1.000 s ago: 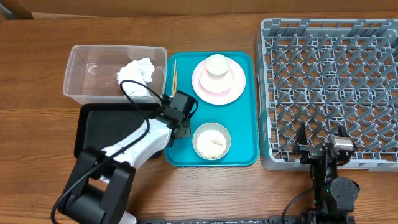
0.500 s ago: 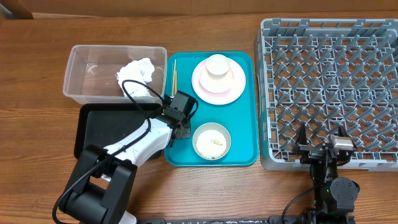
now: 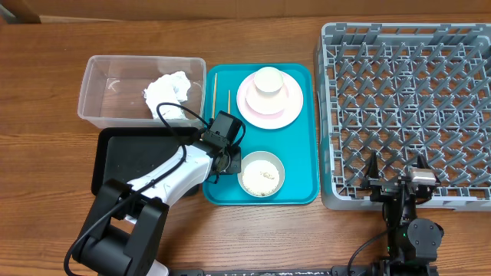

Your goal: Sort waste into correct bins and load items into the dishwasher

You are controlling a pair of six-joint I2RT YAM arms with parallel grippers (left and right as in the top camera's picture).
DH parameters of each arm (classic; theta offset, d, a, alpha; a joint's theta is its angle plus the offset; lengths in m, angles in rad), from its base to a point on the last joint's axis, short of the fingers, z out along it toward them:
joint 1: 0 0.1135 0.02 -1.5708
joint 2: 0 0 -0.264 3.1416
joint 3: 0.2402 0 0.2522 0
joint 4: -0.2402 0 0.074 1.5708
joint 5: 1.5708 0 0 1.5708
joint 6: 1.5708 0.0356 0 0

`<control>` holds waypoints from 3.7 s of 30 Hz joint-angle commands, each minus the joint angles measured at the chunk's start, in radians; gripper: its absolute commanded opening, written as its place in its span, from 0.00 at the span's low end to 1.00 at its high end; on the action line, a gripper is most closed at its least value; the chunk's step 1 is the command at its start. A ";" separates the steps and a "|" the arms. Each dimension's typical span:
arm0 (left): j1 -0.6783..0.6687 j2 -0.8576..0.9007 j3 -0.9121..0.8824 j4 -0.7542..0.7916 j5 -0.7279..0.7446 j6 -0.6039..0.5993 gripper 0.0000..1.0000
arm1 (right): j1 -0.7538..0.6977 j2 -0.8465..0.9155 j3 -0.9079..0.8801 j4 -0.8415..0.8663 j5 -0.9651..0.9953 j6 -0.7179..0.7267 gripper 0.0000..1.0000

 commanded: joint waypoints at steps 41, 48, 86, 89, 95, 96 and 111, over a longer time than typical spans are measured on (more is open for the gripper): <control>0.053 0.105 0.092 0.305 -0.156 0.015 0.39 | -0.002 -0.007 -0.010 0.003 0.006 -0.006 1.00; 0.053 0.204 0.092 0.330 -0.132 0.015 0.39 | -0.002 -0.007 -0.010 0.003 0.006 -0.006 1.00; 0.070 -0.373 0.240 -0.192 -0.209 -0.005 0.04 | -0.002 -0.007 -0.010 0.003 0.006 -0.006 1.00; 0.104 -0.402 0.240 -0.316 -0.251 -0.164 0.04 | -0.002 -0.007 -0.010 0.003 0.006 -0.006 1.00; 0.214 -0.405 0.232 -0.567 -0.368 -0.673 0.04 | -0.002 -0.007 -0.010 0.003 0.006 -0.006 1.00; 0.229 -0.404 0.225 -0.601 -0.401 -0.764 0.04 | -0.002 -0.007 -0.010 0.003 0.006 -0.006 1.00; 0.304 -0.404 -0.032 -0.494 -0.518 -1.041 0.04 | -0.002 -0.007 -0.010 0.003 0.006 -0.006 1.00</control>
